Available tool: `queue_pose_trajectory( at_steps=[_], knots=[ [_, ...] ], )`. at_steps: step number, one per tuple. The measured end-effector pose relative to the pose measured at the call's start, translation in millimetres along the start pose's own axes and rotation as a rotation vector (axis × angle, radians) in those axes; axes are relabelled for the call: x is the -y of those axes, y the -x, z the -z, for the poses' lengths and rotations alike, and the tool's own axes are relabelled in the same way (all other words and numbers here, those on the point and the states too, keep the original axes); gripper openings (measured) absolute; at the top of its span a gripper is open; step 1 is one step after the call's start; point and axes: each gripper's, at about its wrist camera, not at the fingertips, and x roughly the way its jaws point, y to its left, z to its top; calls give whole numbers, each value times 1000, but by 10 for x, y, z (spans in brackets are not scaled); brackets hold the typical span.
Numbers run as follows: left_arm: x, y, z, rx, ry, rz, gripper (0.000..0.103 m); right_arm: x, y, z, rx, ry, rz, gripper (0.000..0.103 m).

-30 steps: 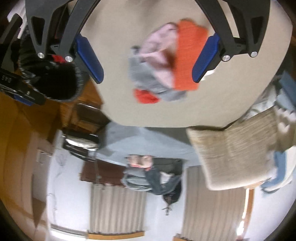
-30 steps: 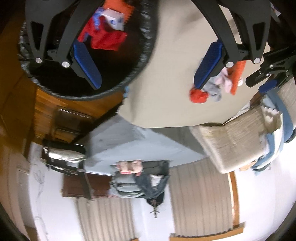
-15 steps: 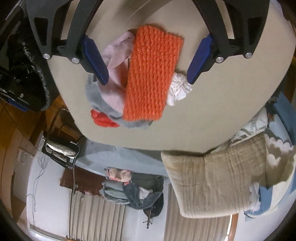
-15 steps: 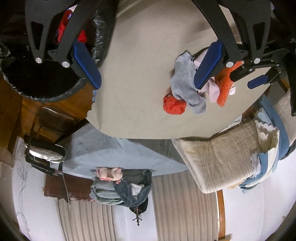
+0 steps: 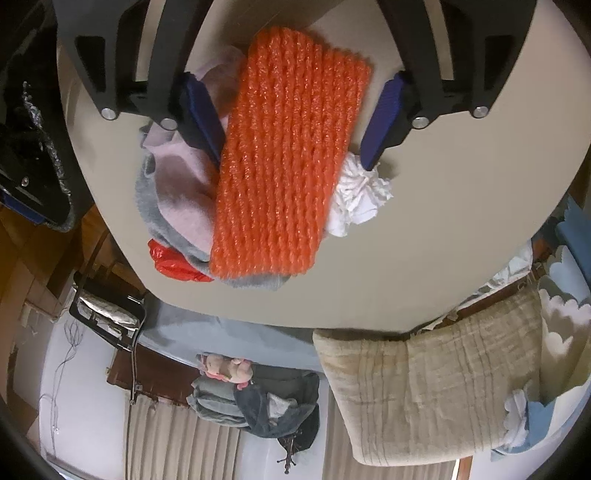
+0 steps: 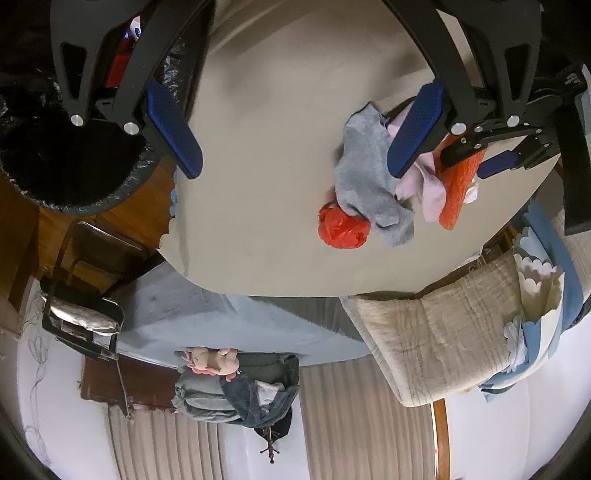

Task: Collect trash
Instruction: 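Return both tools to the table and grasp the orange mesh net with the left tool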

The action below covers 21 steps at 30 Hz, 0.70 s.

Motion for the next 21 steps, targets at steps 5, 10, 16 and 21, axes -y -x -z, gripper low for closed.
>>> queue_pose_trajectory(
  at_steps=[5, 10, 16, 21],
  knots=[
    [-6, -32, -6, -14, 2, 11, 46, -46, -26, -11, -3, 12, -6, 97],
    [-46, 109, -37, 15, 1, 18, 31, -85, -26, -34, 3, 19, -15, 97],
    [-183, 375, -120, 68, 55, 30, 29, -151, -35, -61, 6, 24, -31, 97],
    [-303, 489, -166, 86, 72, 8, 29, -287, -50, -86, 7, 40, -52, 97]
  ],
)
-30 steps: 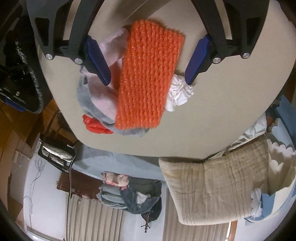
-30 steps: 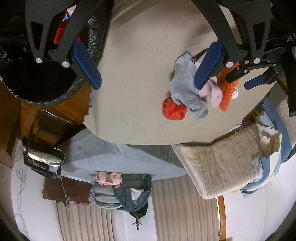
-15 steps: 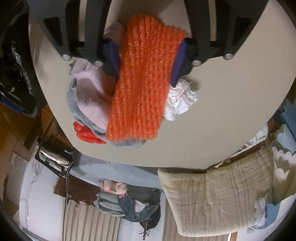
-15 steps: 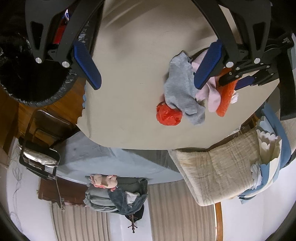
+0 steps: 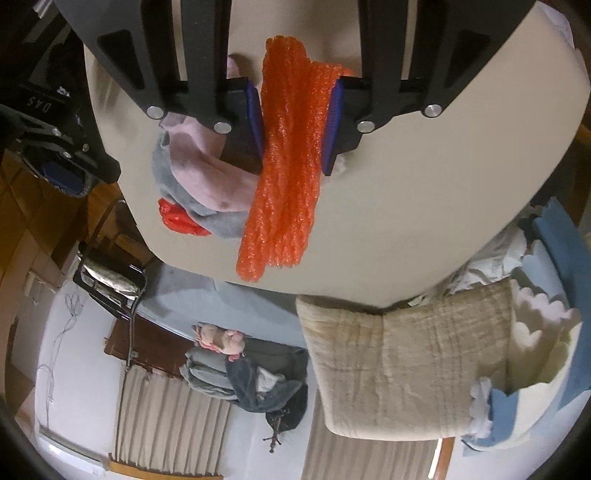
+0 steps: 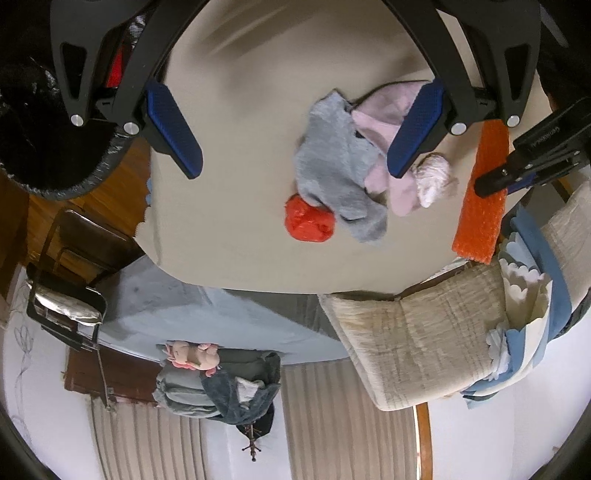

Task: Collect trash
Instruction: 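Return both tools to the table and grasp the orange mesh net with the left tool, then grasp the white tissue with the right tool while the left tool holds the orange net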

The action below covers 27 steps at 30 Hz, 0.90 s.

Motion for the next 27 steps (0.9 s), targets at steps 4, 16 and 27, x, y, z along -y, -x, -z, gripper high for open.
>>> queue_pose_trajectory(
  at_steps=[4, 16, 27],
  knots=[
    [-144, 44, -6, 7, 17, -34, 29, -161, -27, -55, 5, 11, -33, 97],
    [-742, 129, 77, 18, 88, -140, 28, -985, -217, -198, -6, 105, -194, 91],
    [-1096, 179, 94, 29, 143, -183, 28, -1470, -723, -84, -123, 170, -244, 65]
  ],
)
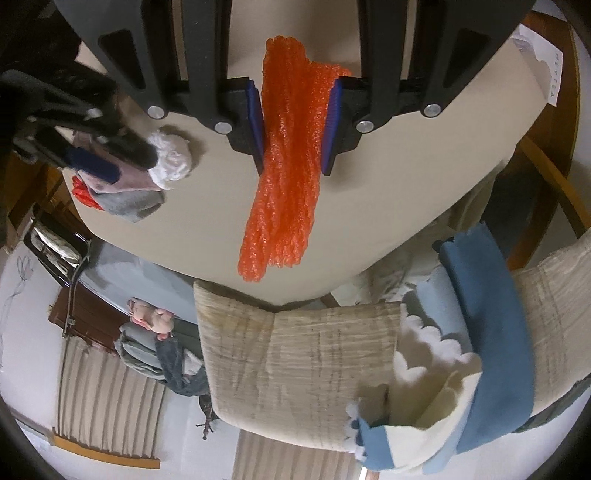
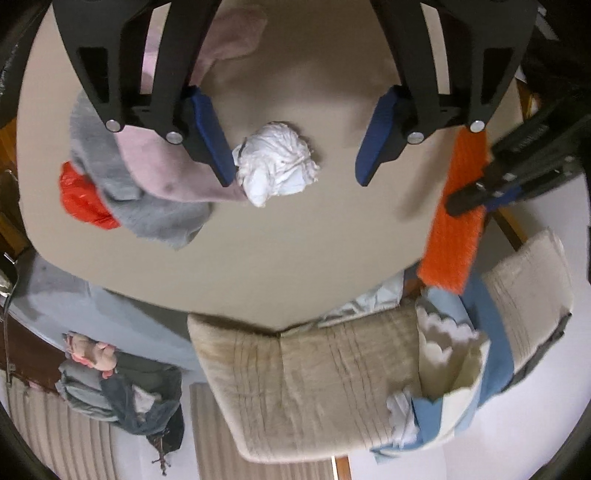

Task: Collect trash
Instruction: 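Grasp the white tissue with the right tool while the left tool holds the orange net, then carry the orange net and white tissue over the bin and release both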

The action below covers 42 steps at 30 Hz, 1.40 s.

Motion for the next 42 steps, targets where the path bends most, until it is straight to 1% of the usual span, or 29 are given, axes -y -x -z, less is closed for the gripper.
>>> queue_pose_trajectory(
  at_steps=[5, 12, 13, 14, 15, 16, 19, 24, 29, 35, 42],
  knots=[
    [-41, -42, 5, -4, 9, 2, 28, 83, -180, 27, -40, -10, 29, 65],
    [-35, -87, 1, -11, 15, 7, 28, 93, -367, 63, -91, -7, 20, 65],
    [-35, -87, 1, -11, 16, 7, 28, 77, -388, 68, -99, -2, 11, 62],
    [-39, -91, 0, -12, 17, 8, 28, 63, -409, 62, -107, 2, 3, 55],
    [-37, -92, -1, -12, 16, 8, 28, 51, -429, 61, -115, 5, -3, 51],
    [-35, -93, -1, -13, 14, 7, 28, 47, -441, 59, -122, 5, -14, 44],
    [-32, -82, -2, -11, 9, 4, 28, 39, -409, 30, -112, 3, -35, 40],
    [2, -21, -31, 1, -1, 1, 28, 20, -142, -83, -44, 7, -64, 40],
    [99, 69, -80, 19, -14, 11, 28, 19, 128, -228, 15, 7, -66, 40],
    [285, 268, -192, 63, -35, 40, 28, 137, 470, -319, 65, -13, -67, 40],
    [545, 483, -289, 99, -62, 80, 28, 328, 899, -334, 125, -36, -44, 40]
  ],
)
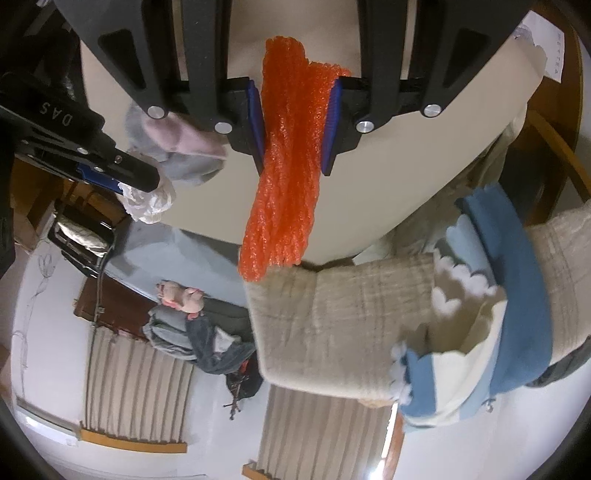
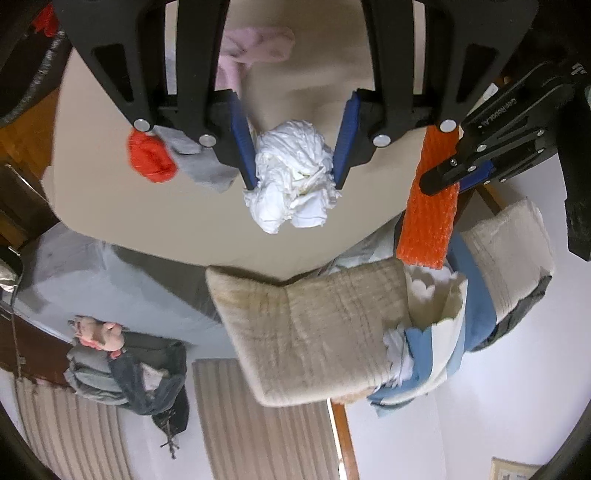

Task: Collect trash
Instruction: 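Carry the orange net and white tissue over the bin and release both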

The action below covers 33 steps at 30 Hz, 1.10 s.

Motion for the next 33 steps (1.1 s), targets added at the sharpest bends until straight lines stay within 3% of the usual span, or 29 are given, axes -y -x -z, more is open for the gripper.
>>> queue_pose_trajectory(
  at_steps=[14, 33],
  knots=[
    [840, 249, -58, 25, -67, 158, 28, 530, 941, 128, 89, -67, 117, 40],
    [2208, 555, 11, 40, -223, 392, 28, 1401, 2076, 566, 182, -169, 360, 41]
  ],
)
